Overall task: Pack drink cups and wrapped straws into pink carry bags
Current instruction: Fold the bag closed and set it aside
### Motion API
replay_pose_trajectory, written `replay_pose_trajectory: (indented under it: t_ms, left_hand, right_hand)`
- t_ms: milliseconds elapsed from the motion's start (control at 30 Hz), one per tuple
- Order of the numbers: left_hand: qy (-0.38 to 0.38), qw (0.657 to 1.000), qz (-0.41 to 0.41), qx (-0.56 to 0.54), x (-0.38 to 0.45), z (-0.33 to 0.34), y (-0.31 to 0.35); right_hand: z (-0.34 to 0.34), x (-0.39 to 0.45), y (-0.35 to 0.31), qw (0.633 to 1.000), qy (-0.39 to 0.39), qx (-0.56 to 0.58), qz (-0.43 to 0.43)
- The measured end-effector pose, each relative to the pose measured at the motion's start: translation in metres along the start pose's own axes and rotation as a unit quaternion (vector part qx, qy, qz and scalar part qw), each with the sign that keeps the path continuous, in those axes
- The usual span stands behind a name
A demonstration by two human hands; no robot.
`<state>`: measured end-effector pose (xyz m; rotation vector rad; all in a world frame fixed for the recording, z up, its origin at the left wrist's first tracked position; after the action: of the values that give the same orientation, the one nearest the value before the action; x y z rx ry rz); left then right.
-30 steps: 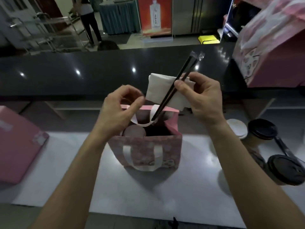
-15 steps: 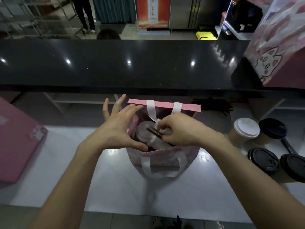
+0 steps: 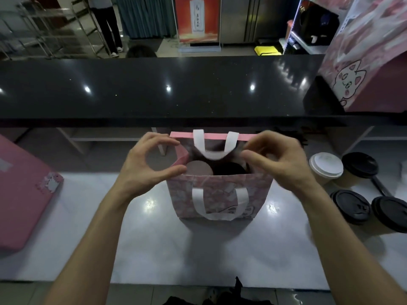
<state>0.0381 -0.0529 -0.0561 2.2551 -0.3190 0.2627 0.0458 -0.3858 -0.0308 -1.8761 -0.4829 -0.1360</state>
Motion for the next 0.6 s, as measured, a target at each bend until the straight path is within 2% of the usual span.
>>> replay_pose_trajectory:
  t_ms: [67, 167, 300, 433, 600]
  left_hand:
    - [-0.045, 0.995, -0.049, -0.068, -0.005, 0.000, -0.014]
    - [-0.157, 0.972, -0.112, -0.132, -0.009, 0.014, -0.036]
    - [-0.237, 0.957, -0.118, -0.119, 0.001, 0.035, -0.044]
    - [-0.227, 0.958, -0.125, -0.124, 0.024, 0.037, -0.044]
    - [-0.140, 0.977, -0.124, -0.099, 0.030, 0.036, -0.048]
  right_hand:
    - [-0.021, -0.018, 0.029, 0.998, 0.033, 0.032, 0.053]
    - [-0.023, -0.035, 0.070, 0.979, -0.068, 0.013, 0.194]
    - [-0.009, -0.024, 0.088, 0.964, -0.146, -0.025, 0.219]
    - [-0.010, -0.001, 0.091, 0.962, -0.159, -0.026, 0.220]
    - [-0.017, 0.006, 0.096, 0.975, -0.090, -0.031, 0.203]
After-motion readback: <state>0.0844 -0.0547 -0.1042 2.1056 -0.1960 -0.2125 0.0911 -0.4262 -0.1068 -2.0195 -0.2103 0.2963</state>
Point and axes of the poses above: each hand's wrist, its own x-axis towards the middle knuckle, its own z-axis out of the palm, y = z × x, the point moved 4 cm from there along x, towards the middle knuckle, and after that the axes turned 2 degrees about x, right-handed, at the moved point
